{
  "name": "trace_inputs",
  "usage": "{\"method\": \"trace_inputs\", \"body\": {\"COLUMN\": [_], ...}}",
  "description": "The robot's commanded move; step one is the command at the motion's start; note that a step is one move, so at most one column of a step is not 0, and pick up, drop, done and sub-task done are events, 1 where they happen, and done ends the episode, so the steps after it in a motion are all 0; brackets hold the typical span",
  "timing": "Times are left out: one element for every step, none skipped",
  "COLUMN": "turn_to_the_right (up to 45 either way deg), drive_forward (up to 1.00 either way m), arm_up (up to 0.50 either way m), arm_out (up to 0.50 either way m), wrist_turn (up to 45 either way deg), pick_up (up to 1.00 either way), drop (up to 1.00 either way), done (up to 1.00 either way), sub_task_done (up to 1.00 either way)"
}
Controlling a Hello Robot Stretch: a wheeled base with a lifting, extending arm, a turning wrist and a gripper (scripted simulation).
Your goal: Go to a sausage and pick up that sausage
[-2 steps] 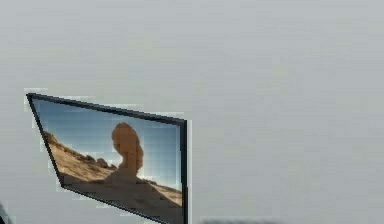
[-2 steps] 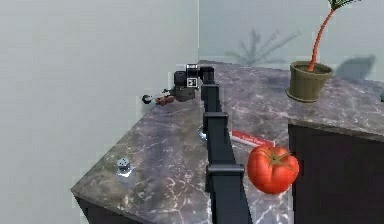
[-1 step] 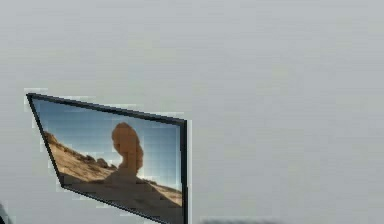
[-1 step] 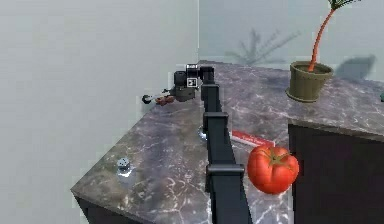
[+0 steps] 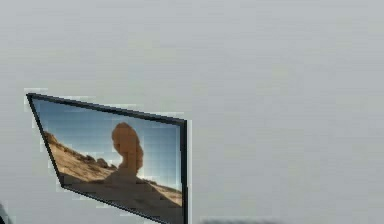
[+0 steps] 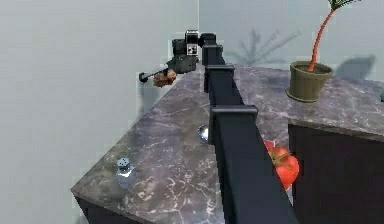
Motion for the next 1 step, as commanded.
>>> {"method": "trace_inputs", "body": {"turn_to_the_right": [0.0], "drive_forward": [0.0], "arm_up": [0.0], "arm_out": [0.0], "wrist_turn": [0.0], "pick_up": [0.0], "drop": [0.0], "done": [1.0], "sub_task_done": [0.0]}}
